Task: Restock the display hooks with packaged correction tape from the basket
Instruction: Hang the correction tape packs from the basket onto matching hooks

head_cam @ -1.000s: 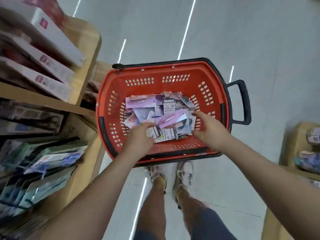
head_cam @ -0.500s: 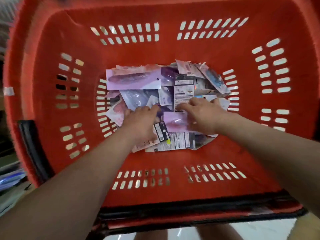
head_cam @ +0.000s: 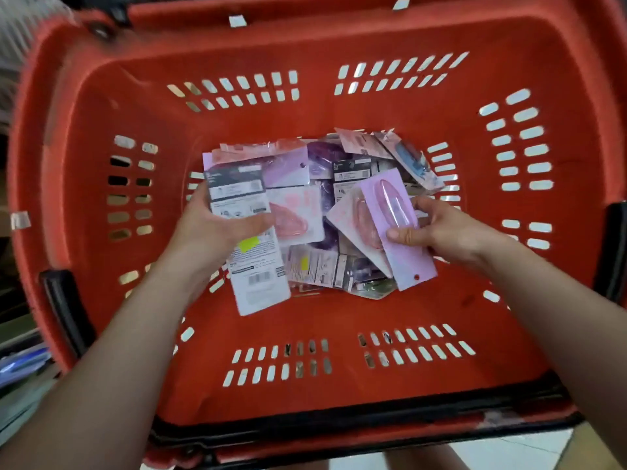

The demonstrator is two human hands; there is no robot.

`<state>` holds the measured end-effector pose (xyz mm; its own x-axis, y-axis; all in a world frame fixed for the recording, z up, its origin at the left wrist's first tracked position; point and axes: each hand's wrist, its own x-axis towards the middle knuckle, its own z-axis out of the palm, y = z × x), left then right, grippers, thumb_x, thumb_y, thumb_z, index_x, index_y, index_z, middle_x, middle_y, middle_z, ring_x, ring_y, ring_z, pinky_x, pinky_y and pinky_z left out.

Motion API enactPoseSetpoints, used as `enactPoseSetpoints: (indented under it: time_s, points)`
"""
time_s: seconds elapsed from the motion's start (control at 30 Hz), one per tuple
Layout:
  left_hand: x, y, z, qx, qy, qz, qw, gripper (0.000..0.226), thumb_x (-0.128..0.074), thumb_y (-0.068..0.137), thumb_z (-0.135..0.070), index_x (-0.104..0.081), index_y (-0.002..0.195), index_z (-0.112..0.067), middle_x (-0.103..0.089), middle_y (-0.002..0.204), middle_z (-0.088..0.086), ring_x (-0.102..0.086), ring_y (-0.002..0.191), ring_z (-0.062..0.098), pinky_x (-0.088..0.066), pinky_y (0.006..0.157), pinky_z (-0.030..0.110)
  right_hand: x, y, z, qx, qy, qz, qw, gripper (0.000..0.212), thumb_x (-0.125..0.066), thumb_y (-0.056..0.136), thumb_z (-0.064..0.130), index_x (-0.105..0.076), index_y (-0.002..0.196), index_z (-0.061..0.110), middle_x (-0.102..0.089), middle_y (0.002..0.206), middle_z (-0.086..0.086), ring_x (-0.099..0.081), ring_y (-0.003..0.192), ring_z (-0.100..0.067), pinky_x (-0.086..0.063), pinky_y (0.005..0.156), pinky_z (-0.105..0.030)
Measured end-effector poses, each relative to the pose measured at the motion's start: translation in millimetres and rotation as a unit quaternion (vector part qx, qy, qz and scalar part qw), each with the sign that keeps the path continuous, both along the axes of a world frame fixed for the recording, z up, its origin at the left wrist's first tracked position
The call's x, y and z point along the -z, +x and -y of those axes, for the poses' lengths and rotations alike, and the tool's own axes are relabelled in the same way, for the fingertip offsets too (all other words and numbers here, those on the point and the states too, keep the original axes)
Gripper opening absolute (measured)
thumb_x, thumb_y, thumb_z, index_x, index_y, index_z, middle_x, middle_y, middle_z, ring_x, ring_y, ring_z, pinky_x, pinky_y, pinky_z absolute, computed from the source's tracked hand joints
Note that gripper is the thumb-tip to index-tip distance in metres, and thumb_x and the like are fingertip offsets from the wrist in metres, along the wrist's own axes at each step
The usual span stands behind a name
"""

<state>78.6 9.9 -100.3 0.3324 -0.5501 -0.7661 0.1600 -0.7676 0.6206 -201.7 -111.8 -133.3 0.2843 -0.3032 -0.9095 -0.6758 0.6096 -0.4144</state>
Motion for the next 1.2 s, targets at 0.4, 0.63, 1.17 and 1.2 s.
enactPoseSetpoints:
  time_s: [0.4,0.63,1.17,1.2]
  points:
    - [-1,-100,20,-0.193,0.040,-0.107,0.975,0.073,-0.081,0.053,-0.073,-0.069,0.106,-0.025,-0.076,0.105,-0.003,-0.071,0.102,0.023,-0.054,0.093,0.052,-16,32,-25,0.280,0.141,0.224,0.923,0.064,-0.050,0.091,0.053,-0.045,0.146,0.020,-0.057,0.142,-0.013,-0.054,0.131,-0.032,-0.048,0.104,-0.048]
    - [10,-101,5,0.011,0.055,-0.088,0.995,0.005,-0.074,0.087,-0.017,-0.073,0.087,-0.023,-0.077,0.093,-0.006,-0.073,0.091,0.015,-0.057,0.090,0.041,-15,46,-22,0.269,-0.024,0.090,0.959,0.048,-0.075,0.085,0.014,-0.053,0.127,0.013,-0.075,0.097,-0.005,-0.075,0.079,-0.019,-0.060,0.061,-0.031]
    - [79,-71,-25,0.615,-0.011,0.257,0.746,0.043,-0.063,0.089,-0.015,-0.037,0.119,-0.030,-0.061,0.106,0.002,-0.057,0.102,0.029,-0.041,0.091,0.041,-5,18,-12,0.074,-0.204,-0.054,0.975,0.064,-0.087,0.071,0.010,-0.043,0.116,0.020,-0.060,0.093,0.016,-0.058,0.076,0.004,-0.047,0.052,-0.005]
    - [77,-68,-24,0.567,0.007,0.247,0.786,0.046,-0.067,0.087,-0.015,-0.038,0.120,-0.031,-0.064,0.102,0.001,-0.056,0.102,0.030,-0.043,0.090,0.040,-5,19,-12,0.076,-0.203,-0.052,0.975,0.068,-0.088,0.071,0.011,-0.042,0.120,0.021,-0.061,0.097,0.015,-0.061,0.081,0.002,-0.051,0.058,-0.008]
